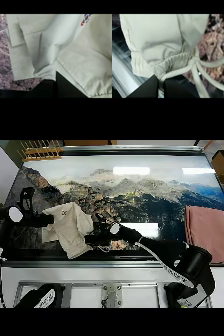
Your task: Fold the clothes and pants, and hang the long-sleeved shirts on hangers.
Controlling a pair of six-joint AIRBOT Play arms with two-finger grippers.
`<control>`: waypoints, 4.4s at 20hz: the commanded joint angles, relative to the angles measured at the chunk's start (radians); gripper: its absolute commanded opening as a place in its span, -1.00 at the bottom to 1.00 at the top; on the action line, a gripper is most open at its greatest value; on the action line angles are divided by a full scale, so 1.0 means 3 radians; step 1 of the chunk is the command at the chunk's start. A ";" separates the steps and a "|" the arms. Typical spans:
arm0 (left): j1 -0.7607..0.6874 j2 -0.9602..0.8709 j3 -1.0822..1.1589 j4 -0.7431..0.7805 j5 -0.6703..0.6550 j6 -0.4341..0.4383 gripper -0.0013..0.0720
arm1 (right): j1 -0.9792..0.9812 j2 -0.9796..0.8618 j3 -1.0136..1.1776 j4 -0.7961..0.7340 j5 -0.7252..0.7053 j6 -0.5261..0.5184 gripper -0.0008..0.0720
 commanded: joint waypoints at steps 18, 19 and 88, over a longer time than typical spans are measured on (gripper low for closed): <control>-0.1858 -0.0407 -0.0001 -0.0114 0.0318 -0.0257 -0.95 | -0.2817 0.1551 -0.0256 -0.2271 0.1616 0.0687 0.33; -0.1862 -0.0488 -0.0001 -0.0112 0.0289 -0.0256 -0.95 | -0.2867 0.1686 -0.0525 -0.2280 0.1558 0.0950 0.35; -0.0820 -0.1915 0.3176 -0.0467 -0.0126 -0.0389 -0.95 | -0.2477 0.1448 0.0665 -0.2522 0.0865 0.1386 -0.93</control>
